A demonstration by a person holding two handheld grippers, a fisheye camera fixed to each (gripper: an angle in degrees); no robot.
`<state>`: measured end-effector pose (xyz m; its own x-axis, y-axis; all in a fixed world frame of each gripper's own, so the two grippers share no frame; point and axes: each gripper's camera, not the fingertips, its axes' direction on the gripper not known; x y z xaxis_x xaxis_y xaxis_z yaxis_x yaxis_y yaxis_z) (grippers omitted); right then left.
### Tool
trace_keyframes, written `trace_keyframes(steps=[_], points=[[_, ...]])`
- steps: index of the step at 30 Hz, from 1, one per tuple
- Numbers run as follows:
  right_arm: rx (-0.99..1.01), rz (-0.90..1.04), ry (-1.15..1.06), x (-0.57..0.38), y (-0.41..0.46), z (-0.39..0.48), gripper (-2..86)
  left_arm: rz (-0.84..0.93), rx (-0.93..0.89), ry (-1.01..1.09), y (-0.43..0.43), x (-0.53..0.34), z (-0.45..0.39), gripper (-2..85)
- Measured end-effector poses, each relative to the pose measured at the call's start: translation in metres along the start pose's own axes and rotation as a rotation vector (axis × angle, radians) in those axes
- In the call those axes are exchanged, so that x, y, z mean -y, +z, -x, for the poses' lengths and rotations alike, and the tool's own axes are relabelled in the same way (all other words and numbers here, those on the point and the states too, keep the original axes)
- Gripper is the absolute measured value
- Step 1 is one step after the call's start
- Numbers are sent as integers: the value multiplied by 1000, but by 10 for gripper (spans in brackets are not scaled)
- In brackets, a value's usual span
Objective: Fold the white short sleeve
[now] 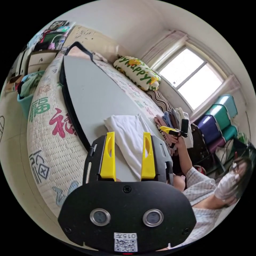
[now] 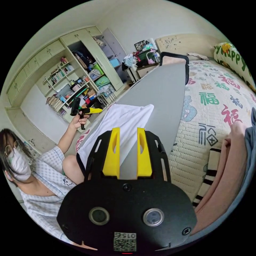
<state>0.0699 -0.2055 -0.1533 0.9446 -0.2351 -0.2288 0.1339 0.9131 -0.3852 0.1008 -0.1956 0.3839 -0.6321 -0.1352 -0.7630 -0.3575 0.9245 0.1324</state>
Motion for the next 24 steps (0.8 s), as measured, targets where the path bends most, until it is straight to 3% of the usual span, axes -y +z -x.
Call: trace_keyframes(steps=[8,17,24], points=[[42,183,97,65,41,-47,106,96,12,-27,44,37,40,144],[152,206,128,82,32,-62,66,191,-105,-19,73,55,57,103],[77,139,22,60,-20,-29,23,230,-11,108,78,48,20,61]])
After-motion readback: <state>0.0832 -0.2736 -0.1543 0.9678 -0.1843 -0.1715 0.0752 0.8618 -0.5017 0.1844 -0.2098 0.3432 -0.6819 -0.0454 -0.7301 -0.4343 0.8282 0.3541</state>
